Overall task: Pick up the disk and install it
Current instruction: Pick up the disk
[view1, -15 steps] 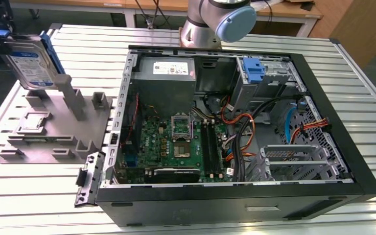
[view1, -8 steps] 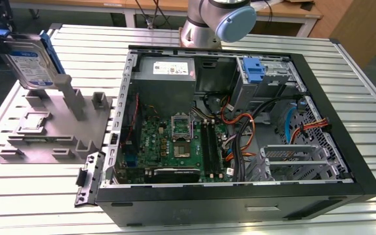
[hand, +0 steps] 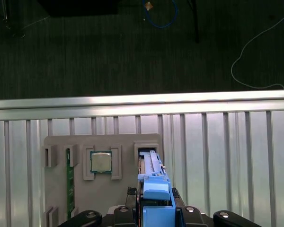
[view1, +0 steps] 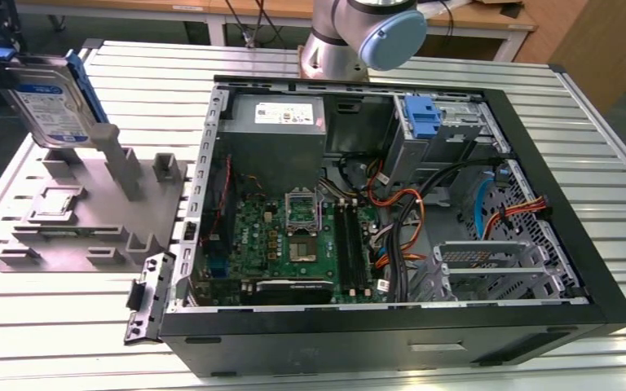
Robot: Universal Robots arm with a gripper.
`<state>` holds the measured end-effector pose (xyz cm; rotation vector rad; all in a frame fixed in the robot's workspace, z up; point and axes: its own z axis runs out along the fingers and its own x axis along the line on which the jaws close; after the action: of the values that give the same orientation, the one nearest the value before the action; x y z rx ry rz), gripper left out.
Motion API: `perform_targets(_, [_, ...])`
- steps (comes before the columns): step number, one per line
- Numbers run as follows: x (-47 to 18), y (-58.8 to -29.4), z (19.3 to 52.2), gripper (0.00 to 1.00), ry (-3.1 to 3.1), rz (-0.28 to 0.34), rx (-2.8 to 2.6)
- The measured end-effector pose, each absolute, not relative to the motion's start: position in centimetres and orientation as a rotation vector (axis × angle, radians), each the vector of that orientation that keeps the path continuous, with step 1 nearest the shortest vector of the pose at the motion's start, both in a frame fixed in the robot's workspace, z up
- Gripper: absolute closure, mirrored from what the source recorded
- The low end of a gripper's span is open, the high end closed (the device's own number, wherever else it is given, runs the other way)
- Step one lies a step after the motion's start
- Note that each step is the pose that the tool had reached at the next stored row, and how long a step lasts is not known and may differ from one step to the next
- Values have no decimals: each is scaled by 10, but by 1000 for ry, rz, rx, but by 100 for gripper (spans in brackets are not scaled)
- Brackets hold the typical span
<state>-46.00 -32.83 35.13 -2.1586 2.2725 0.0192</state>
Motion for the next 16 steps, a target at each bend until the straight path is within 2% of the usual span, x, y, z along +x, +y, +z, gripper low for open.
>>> perform_targets(16, [-460,-328,355,64,2273,19,-2159])
